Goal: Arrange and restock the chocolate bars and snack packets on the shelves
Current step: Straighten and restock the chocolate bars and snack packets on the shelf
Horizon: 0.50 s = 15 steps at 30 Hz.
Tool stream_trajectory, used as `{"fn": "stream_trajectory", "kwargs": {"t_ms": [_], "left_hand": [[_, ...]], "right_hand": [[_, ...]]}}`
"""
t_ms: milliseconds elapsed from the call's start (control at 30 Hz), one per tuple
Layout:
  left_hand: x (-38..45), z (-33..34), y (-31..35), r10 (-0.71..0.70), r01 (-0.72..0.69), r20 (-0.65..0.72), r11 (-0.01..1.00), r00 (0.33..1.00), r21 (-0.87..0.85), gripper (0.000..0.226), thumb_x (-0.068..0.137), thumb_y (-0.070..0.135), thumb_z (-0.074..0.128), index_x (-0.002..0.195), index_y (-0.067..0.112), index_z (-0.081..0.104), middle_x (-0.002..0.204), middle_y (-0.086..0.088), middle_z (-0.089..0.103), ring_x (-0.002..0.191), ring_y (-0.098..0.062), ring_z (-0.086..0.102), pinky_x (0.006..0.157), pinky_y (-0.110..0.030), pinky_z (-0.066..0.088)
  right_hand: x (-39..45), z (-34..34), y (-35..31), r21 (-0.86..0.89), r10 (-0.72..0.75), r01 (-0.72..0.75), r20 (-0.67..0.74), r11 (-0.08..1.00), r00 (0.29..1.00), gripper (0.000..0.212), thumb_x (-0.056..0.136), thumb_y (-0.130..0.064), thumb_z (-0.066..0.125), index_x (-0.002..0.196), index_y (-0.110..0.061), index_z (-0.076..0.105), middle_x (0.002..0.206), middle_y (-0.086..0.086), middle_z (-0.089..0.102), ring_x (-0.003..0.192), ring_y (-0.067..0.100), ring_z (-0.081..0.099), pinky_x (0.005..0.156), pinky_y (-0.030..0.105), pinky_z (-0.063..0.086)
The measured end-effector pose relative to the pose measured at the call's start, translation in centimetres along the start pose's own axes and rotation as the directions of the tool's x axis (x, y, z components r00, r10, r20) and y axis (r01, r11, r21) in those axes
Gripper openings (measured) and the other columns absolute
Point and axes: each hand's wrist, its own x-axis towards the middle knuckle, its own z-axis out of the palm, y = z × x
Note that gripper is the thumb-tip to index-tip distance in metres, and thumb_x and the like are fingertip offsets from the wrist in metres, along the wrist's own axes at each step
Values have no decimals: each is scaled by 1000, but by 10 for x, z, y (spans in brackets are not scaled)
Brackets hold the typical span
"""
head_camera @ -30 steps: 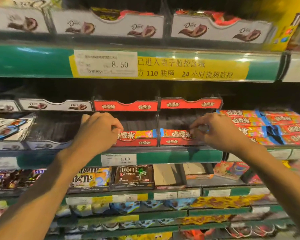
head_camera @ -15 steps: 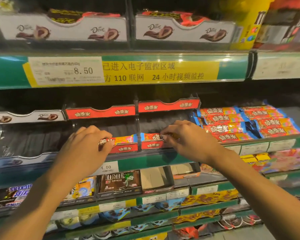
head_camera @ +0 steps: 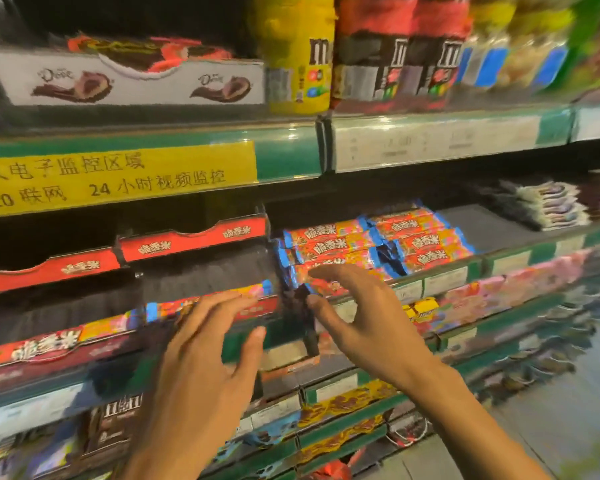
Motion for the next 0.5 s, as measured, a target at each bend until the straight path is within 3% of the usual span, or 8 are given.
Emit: {"fn": "stream_trajectory", "kwargs": {"t_ms": [100, 233, 300, 367, 433, 500], "left_hand": [[24, 41, 29, 125, -124, 23, 992, 992, -21, 30, 91, 44, 57, 121, 44, 55, 115, 39, 41, 108, 8, 41, 95, -4, 22], [71, 93, 57, 205, -213, 91, 973, 974, 86, 57, 85, 57, 37, 133, 33, 54, 136, 13, 54, 126, -11, 46, 105, -23, 24], [95, 111, 67, 197, -232, 187, 955, 962, 186, 72, 85, 63, 25, 144, 28, 46, 148, 8, 45, 136, -15, 40, 113, -29, 21], [116, 124, 73, 166, -232, 249, 936, 954, 266, 66, 92, 59, 33, 148, 24, 39, 152, 4, 39, 140, -18, 33, 116, -34, 19], [132, 134, 74, 157, -245, 265, 908, 951, 341, 55, 96, 47, 47, 144, 22, 46, 145, -1, 48, 134, -24, 41, 110, -41, 29], [143, 140, 73, 152, -248, 251, 876, 956, 414, 49, 90, 44, 45, 127, 19, 63, 123, -6, 62, 110, -32, 57, 92, -47, 46]], "right_hand": [[-1, -36, 38, -45, 76, -78, -53, 996, 996, 44, 95, -54, 54, 134, -34, 52, 132, -15, 57, 121, 4, 51, 96, 25, 45], [11, -78, 97, -167, 108, -122, -95, 978, 990, 60, 92, -59, 56, 140, -24, 48, 136, -5, 57, 124, 17, 52, 100, 33, 43], [22, -95, 124, -235, 124, -136, -67, 962, 990, 70, 90, -64, 54, 144, -22, 44, 143, -4, 52, 130, 17, 47, 103, 31, 38], [35, -109, 150, -315, 113, -119, -37, 942, 993, 79, 87, -72, 48, 147, -20, 42, 146, -1, 49, 134, 20, 45, 106, 34, 38], [51, -118, 173, -370, 101, -87, 20, 925, 995, 84, 85, -76, 42, 148, -20, 39, 150, 2, 46, 139, 23, 41, 110, 44, 38], [66, -122, 189, -413, 87, -42, 93, 910, 992, 83, 86, -76, 38, 147, -20, 41, 150, 3, 46, 141, 23, 39, 111, 47, 36]]}}
